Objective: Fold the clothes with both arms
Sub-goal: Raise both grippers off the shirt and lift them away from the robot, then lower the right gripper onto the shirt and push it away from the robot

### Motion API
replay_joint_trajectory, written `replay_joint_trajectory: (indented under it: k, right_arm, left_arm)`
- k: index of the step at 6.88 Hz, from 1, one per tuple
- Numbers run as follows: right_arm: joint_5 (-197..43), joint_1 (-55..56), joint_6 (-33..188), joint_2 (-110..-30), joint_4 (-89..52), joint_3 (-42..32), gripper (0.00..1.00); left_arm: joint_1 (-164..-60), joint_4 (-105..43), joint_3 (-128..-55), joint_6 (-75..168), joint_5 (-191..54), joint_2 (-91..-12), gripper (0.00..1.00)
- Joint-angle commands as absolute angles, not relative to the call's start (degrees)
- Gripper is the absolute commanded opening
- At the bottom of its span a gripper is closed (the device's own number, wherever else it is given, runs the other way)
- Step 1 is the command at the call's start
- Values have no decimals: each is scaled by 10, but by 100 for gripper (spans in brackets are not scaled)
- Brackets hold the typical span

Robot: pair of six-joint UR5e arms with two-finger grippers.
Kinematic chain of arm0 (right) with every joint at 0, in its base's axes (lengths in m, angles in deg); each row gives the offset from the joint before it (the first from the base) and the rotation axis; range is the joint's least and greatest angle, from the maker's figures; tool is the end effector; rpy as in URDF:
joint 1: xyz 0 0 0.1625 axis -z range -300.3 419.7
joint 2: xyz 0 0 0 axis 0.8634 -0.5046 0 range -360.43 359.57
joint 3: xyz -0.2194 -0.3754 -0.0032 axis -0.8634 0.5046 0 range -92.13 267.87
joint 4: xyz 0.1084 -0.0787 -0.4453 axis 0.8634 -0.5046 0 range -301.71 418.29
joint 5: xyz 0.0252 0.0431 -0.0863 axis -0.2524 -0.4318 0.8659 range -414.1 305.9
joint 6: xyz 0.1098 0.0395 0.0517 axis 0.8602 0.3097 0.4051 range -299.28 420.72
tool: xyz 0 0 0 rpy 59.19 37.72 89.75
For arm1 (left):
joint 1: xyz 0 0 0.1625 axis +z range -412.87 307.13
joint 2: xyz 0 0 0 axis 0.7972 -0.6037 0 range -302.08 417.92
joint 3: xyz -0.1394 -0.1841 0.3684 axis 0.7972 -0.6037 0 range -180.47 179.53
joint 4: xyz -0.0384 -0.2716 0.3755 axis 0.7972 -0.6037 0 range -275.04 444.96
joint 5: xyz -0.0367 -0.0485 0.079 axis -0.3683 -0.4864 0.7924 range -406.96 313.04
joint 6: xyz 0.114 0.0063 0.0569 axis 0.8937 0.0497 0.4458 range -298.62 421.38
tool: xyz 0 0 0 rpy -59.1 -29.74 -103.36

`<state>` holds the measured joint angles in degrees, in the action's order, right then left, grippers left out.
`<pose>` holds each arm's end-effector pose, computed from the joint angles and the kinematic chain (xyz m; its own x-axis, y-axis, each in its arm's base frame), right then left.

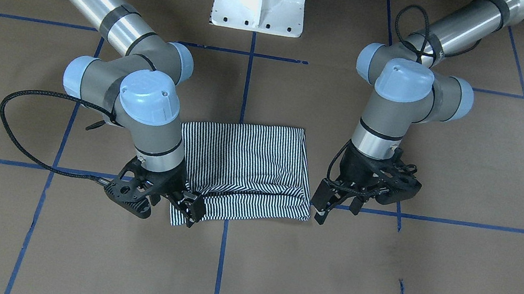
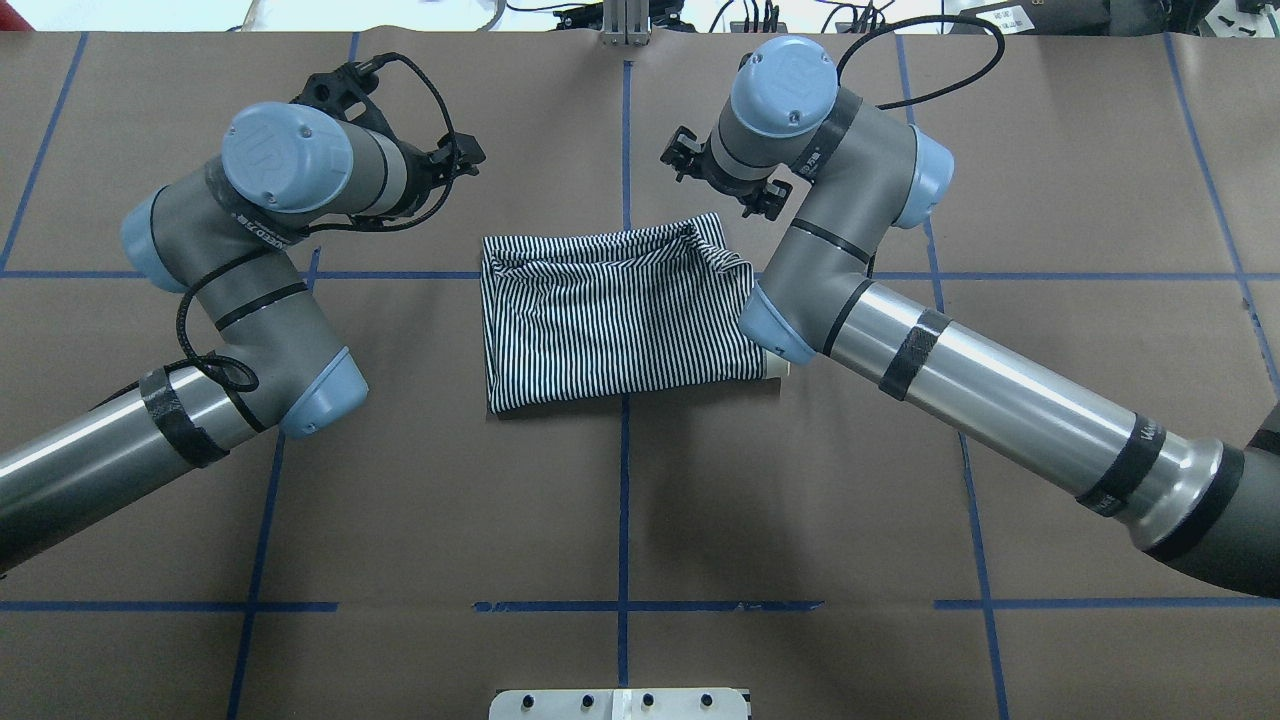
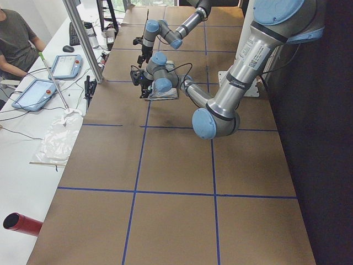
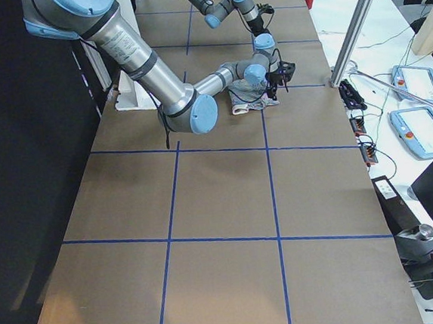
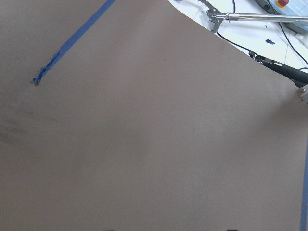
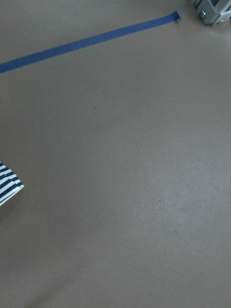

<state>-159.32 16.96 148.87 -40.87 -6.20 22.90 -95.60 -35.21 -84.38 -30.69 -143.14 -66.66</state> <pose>-0.5893 -0.6804 0.2623 0.4877 0.4083 0.7716 -0.4916 0.8589 -0.1438 0.5053 -0.6298 0.2888 0.3598 -0.3814 -0.8515 0.6206 0.7793 -0.0868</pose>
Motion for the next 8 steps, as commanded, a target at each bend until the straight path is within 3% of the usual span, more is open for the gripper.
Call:
replay_joint_trajectory:
  k: [1, 3, 8]
  right_arm:
    - [-1633, 173, 1427, -410, -124, 181, 100]
    - [-1577, 228, 1293, -402, -243, 118, 100]
    - [-1503, 254, 1108, -367, -242, 213, 100]
  left_arm:
    - [-968, -347, -868, -306, -1498, -664, 100]
    - [-980, -345, -870, -301, -1509, -657, 100]
    - [-993, -344, -870, -300, -1534, -654, 100]
